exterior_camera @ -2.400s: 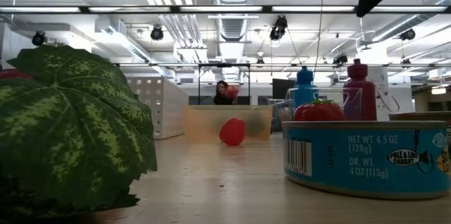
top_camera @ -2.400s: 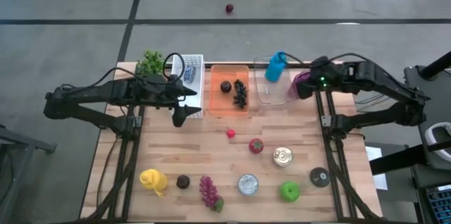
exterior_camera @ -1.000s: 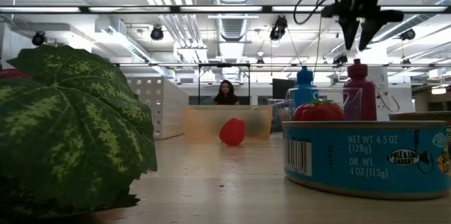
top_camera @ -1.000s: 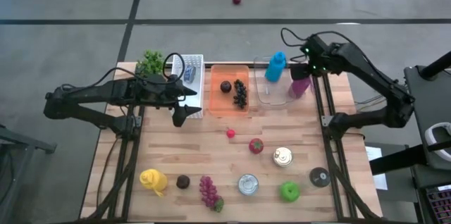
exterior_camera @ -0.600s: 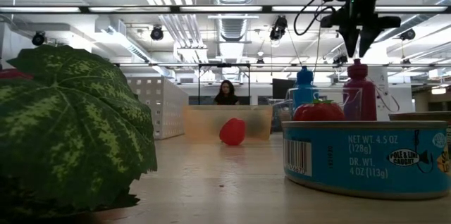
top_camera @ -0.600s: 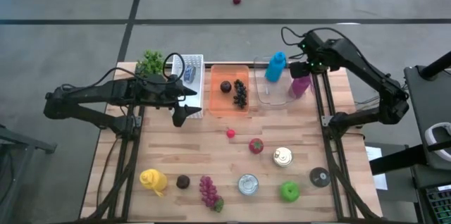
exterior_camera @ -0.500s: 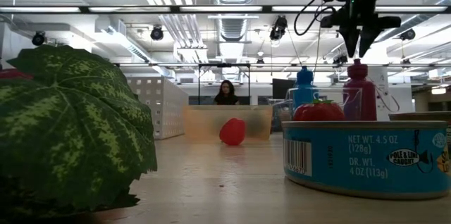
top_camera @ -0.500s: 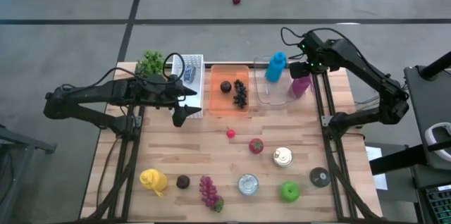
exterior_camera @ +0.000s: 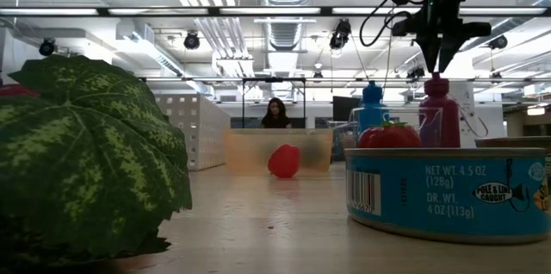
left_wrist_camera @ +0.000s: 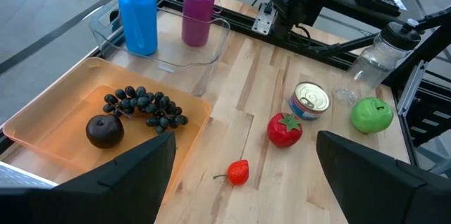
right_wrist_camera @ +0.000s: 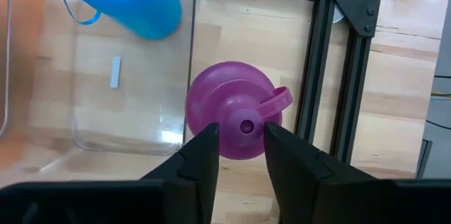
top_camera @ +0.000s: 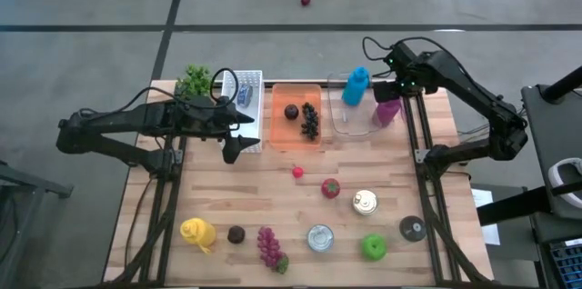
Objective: Pick & Place Food Item
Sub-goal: Put the purple tumbler into the transparent bin
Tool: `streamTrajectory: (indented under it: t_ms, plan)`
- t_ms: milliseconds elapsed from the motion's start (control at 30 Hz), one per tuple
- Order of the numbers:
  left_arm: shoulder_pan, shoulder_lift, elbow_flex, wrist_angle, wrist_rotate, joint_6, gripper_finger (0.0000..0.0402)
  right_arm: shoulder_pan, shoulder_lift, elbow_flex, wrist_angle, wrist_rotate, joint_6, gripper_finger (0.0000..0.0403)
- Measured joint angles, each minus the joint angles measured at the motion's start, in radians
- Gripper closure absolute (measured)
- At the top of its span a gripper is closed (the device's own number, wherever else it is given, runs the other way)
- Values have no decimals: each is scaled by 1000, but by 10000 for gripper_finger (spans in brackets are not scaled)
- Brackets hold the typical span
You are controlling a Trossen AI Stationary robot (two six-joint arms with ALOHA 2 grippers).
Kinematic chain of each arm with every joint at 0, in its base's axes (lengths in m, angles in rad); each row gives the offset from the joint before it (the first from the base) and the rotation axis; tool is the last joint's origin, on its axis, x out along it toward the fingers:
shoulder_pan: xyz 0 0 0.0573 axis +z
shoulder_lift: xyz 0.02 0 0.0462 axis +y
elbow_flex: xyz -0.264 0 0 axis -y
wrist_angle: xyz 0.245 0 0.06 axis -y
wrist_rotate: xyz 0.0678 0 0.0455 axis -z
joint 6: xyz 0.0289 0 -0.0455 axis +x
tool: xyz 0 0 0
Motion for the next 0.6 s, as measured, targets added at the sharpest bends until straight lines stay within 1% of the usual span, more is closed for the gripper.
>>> streamTrajectory:
  t_ms: [267, 600]
  plan:
    - [0, 0, 0, 0, 0, 3, 53, 0, 0, -5, 4, 0, -2, 306]
    - [0, 0, 0, -4, 0, 3, 53, 0, 0, -45, 60, 0, -3, 317]
